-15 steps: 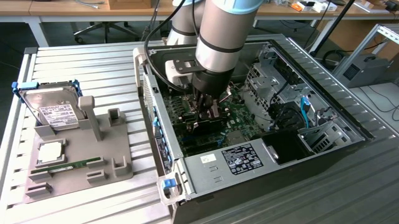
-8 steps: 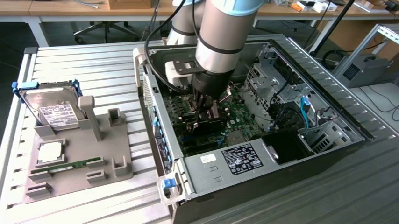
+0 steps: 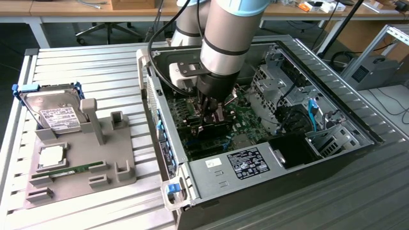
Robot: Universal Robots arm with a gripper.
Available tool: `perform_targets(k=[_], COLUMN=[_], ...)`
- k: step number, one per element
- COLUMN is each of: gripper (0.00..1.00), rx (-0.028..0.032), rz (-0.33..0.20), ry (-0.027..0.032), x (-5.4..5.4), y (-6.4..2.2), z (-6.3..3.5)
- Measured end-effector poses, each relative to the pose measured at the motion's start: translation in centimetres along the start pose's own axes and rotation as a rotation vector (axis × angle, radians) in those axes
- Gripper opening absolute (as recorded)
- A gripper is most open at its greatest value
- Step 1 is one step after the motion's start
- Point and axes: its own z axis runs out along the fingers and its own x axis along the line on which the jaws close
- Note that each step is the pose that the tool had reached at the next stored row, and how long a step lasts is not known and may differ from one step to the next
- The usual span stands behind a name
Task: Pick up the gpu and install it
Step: 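Press down on the gpu until it lock into place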
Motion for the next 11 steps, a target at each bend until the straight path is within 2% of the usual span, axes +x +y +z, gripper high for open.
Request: perform_targets(k=[11], gripper=[0.11], rx=[0.0], rz=[0.0], ry=[0.0], x=[0.01], y=[0.04], z=[0.15])
